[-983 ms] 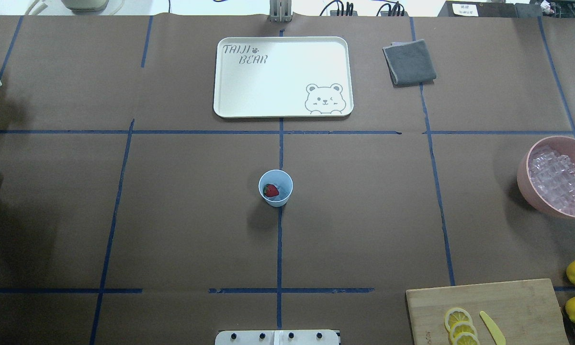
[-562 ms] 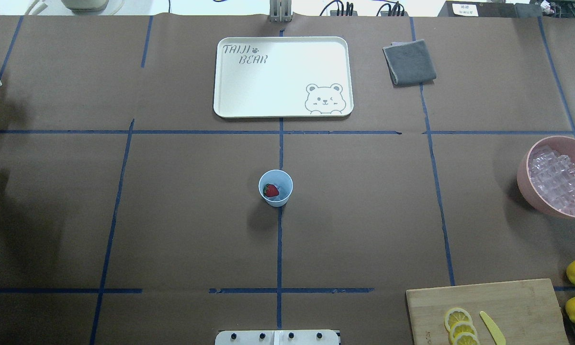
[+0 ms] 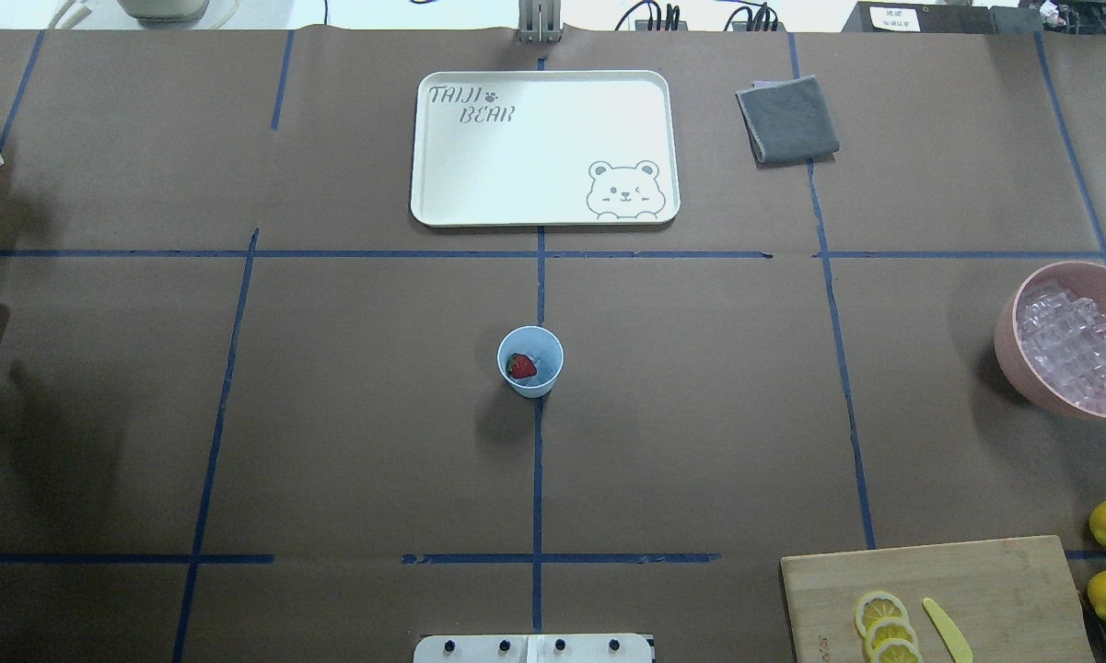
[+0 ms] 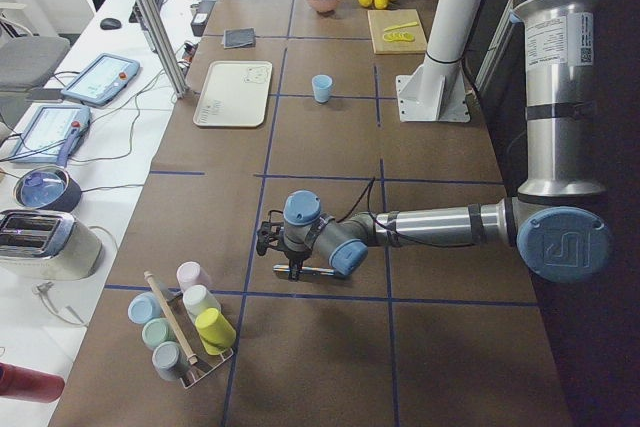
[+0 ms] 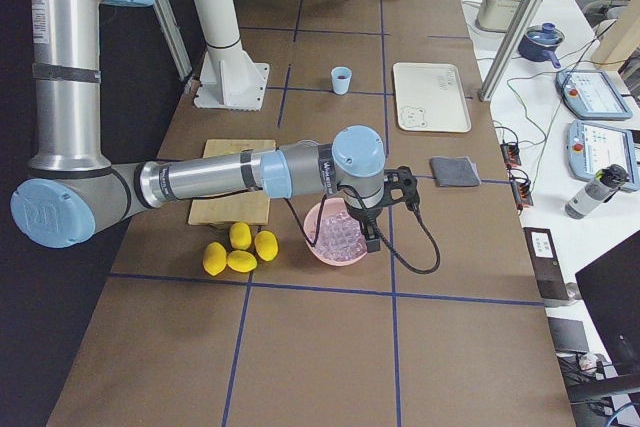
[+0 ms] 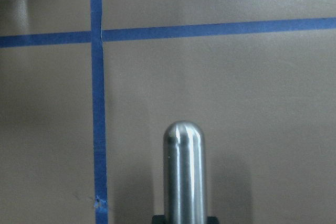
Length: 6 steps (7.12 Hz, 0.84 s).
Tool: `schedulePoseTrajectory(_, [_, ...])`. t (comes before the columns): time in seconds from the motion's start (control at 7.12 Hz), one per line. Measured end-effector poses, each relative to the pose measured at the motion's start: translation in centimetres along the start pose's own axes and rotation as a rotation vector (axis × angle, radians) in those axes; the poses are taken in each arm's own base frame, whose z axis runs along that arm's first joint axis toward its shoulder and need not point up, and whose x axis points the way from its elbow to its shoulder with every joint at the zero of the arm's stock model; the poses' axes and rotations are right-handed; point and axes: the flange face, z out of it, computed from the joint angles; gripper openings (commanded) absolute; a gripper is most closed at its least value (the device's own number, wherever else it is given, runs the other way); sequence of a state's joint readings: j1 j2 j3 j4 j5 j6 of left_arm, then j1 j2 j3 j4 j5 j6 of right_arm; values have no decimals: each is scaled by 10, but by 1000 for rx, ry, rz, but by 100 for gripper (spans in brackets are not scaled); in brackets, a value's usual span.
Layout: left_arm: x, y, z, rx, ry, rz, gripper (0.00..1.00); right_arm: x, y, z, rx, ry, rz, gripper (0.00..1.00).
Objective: Mash ice and strawberries in cup
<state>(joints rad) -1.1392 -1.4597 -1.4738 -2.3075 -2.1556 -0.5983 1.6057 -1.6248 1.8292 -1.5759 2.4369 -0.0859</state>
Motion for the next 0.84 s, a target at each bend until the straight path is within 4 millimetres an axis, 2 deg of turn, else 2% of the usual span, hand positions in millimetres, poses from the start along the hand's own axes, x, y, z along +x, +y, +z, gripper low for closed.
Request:
schedulePoseTrajectory(0.56, [2,-3,-6,-7,-7,10,100,1,-1,-2,4,30,-8,99])
schedulePoseTrajectory(0.7, [0,-9,-22,-30,6,33,100,2,-2,-3,6,52,-11,99])
schedulePoseTrajectory(0.84, [-10,-19,-52,-47,-5,59,100,2,-3,-4,8,60,-13,99])
